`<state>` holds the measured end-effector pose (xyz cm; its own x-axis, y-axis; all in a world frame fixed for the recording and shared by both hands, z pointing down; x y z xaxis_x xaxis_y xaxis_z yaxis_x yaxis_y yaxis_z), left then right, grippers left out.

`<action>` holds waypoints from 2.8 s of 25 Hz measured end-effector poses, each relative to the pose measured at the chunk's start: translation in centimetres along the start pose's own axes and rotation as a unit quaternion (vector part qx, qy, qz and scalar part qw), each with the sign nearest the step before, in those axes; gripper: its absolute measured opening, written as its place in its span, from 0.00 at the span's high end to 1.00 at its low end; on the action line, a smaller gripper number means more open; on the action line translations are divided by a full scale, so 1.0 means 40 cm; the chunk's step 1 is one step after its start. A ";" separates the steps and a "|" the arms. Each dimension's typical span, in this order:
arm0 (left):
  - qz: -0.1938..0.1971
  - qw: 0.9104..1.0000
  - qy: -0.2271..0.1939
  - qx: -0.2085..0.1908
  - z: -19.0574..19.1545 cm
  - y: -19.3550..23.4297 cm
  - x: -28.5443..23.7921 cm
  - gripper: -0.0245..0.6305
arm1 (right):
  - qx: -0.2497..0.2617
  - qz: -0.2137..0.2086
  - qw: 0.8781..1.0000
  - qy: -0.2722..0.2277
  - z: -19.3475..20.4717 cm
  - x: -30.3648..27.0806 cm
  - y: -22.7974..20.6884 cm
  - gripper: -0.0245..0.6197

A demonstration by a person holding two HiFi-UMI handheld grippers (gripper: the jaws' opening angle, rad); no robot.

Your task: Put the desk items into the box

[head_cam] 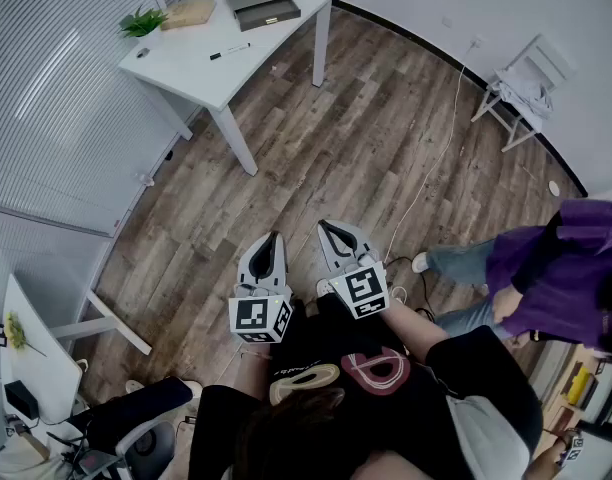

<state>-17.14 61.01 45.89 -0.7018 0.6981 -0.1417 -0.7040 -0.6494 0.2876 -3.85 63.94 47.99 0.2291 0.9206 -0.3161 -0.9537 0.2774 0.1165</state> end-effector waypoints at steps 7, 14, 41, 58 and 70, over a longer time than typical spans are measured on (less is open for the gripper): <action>0.011 1.000 0.004 -0.029 -0.027 0.066 -0.010 0.94 | -0.005 0.004 1.000 0.003 -0.024 -0.065 0.046 0.95; 0.029 0.999 0.003 -0.031 -0.050 0.162 -0.002 0.94 | -0.057 0.042 0.997 -0.022 -0.054 -0.112 0.075 0.95; 0.000 0.999 0.038 -0.030 -0.114 0.284 -0.364 0.94 | -0.059 -0.051 0.996 -0.031 -0.146 -0.461 -0.160 0.95; -0.056 0.998 0.024 0.014 -0.139 0.312 -0.635 0.94 | -0.045 -0.099 0.994 -0.023 -0.142 -0.628 -0.398 0.95; -0.070 0.997 0.021 0.034 -0.144 0.309 -0.707 0.94 | -0.055 -0.109 0.992 -0.014 -0.126 -0.661 -0.460 0.95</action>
<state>-6.64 31.51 47.98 -0.6024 0.7661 -0.2239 -0.7871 -0.5236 0.3260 6.64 33.09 49.45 0.4371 0.8493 -0.2962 -0.8956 0.4414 -0.0557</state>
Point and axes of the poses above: the fingertips, and each gripper's own axes: x backward along the fingers, y to its left, z out of its underside, the point moved 5 cm from there along x, backward along the fingers, and after that the axes turned 3 degrees about x, right-handed, at the moved point
